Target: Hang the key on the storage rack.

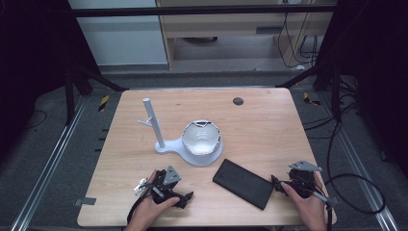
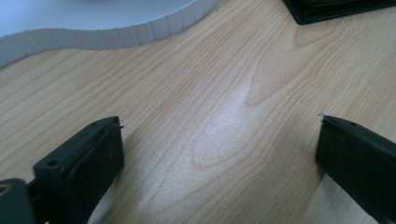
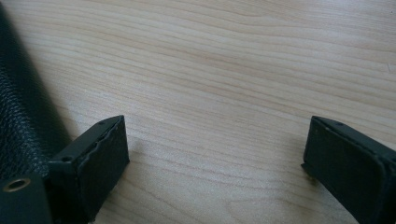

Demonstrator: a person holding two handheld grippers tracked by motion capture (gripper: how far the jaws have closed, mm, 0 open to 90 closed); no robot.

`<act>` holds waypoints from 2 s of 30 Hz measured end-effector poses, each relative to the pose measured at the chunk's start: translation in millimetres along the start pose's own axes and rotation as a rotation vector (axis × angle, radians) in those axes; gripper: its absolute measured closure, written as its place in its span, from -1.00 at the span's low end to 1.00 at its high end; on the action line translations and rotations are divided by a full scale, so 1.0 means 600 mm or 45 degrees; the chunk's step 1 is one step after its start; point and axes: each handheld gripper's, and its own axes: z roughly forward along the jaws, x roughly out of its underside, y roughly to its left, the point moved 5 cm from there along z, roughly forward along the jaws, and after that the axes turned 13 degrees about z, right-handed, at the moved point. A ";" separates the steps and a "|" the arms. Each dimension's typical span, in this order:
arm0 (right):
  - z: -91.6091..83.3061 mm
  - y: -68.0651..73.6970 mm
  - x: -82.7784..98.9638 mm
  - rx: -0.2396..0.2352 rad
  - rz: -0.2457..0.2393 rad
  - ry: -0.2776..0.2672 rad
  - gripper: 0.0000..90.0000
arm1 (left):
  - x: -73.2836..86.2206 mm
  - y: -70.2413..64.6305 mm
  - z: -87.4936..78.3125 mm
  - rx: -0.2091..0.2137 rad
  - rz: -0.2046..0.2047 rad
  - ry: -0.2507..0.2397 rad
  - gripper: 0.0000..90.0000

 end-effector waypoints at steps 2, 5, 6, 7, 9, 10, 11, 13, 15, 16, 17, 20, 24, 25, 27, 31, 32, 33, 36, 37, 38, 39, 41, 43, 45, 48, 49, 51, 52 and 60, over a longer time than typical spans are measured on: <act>0.000 0.000 0.000 0.000 0.000 0.000 -0.85 | 0.000 0.001 -0.007 0.009 0.008 0.014 -0.89; 0.000 -0.001 0.000 0.005 -0.004 -0.003 -0.85 | -0.001 0.003 -0.029 -0.010 -0.022 -0.004 -0.85; -0.001 0.000 0.001 0.004 0.004 -0.001 -0.85 | 0.001 0.005 -0.038 -0.015 -0.034 -0.007 -0.86; -0.001 0.000 0.001 0.005 0.007 -0.001 -0.85 | 0.003 0.007 -0.045 -0.024 -0.046 -0.004 -0.85; -0.002 0.000 0.001 0.004 0.009 -0.002 -0.85 | 0.011 0.021 -0.066 -0.067 -0.050 0.031 -0.82; -0.002 -0.001 0.002 0.005 0.008 -0.001 -0.85 | 0.015 0.030 -0.076 -0.099 -0.052 0.049 -0.80; -0.002 -0.001 0.002 0.006 0.009 -0.002 -0.85 | 0.016 0.037 -0.083 -0.114 -0.066 0.055 -0.78; -0.002 -0.001 0.002 0.006 0.009 -0.002 -0.85 | 0.018 0.056 -0.104 -0.139 -0.085 0.058 -0.74; -0.002 -0.001 0.002 0.006 0.007 -0.002 -0.85 | 0.021 0.076 -0.126 -0.175 -0.085 0.078 -0.72; -0.002 -0.001 0.002 0.006 0.007 -0.003 -0.85 | 0.022 0.086 -0.138 -0.196 -0.085 0.096 -0.70; -0.002 -0.001 0.002 0.007 0.010 -0.002 -0.85 | 0.024 0.096 -0.148 -0.217 -0.094 0.110 -0.66; -0.002 -0.001 0.002 0.006 0.009 -0.003 -0.85 | 0.030 0.117 -0.173 -0.226 -0.129 0.139 -0.58; -0.003 -0.002 0.002 0.004 0.008 -0.004 -0.84 | 0.042 0.135 -0.191 -0.229 -0.176 0.174 -0.51; -0.004 -0.002 0.002 0.000 0.013 -0.002 -0.84 | 0.045 0.138 -0.194 -0.229 -0.191 0.181 -0.50; -0.004 -0.002 0.002 0.001 0.014 -0.004 -0.83 | 0.050 0.143 -0.196 -0.228 -0.209 0.195 -0.48; -0.004 -0.004 0.003 0.009 0.010 -0.007 -0.82 | 0.059 0.147 -0.197 -0.228 -0.234 0.230 -0.43; -0.004 -0.004 0.003 0.009 0.014 -0.008 -0.82 | 0.061 0.147 -0.197 -0.223 -0.241 0.242 -0.43; -0.004 -0.004 0.003 0.009 0.013 -0.008 -0.82 | 0.063 0.147 -0.195 -0.215 -0.243 0.251 -0.42; -0.005 -0.003 0.003 0.008 0.014 -0.007 -0.82 | 0.068 0.147 -0.190 -0.199 -0.238 0.277 -0.43; -0.005 -0.003 0.003 0.008 0.014 -0.005 -0.82 | 0.068 0.146 -0.188 -0.195 -0.242 0.281 -0.43; -0.005 -0.003 0.003 0.008 0.014 -0.005 -0.82 | 0.068 0.146 -0.188 -0.195 -0.242 0.281 -0.43; -0.005 -0.003 0.003 0.008 0.014 -0.006 -0.82 | 0.070 0.145 -0.187 -0.192 -0.235 0.293 -0.43; -0.005 -0.003 0.003 0.008 0.015 -0.005 -0.82 | 0.072 0.144 -0.184 -0.179 -0.240 0.303 -0.43; -0.005 -0.003 0.003 0.008 0.015 -0.006 -0.82 | 0.074 0.144 -0.181 -0.176 -0.237 0.318 -0.43; -0.005 -0.003 0.003 0.009 0.016 -0.006 -0.82 | 0.076 0.143 -0.179 -0.160 -0.239 0.332 -0.43; -0.005 -0.003 0.003 0.010 0.017 -0.006 -0.82 | 0.079 0.142 -0.174 -0.146 -0.258 0.344 -0.42; -0.005 -0.003 0.003 0.010 0.017 -0.006 -0.82 | 0.080 0.142 -0.173 -0.136 -0.260 0.349 -0.41; -0.005 -0.003 0.003 0.010 0.017 -0.006 -0.82 | 0.081 0.142 -0.171 -0.126 -0.265 0.353 -0.39; -0.005 -0.003 0.003 0.010 0.016 -0.006 -0.82 | 0.082 0.141 -0.166 -0.127 -0.266 0.365 -0.38; -0.005 -0.003 0.004 0.011 0.013 -0.005 -0.82 | 0.088 0.130 -0.146 -0.066 -0.271 0.429 -0.31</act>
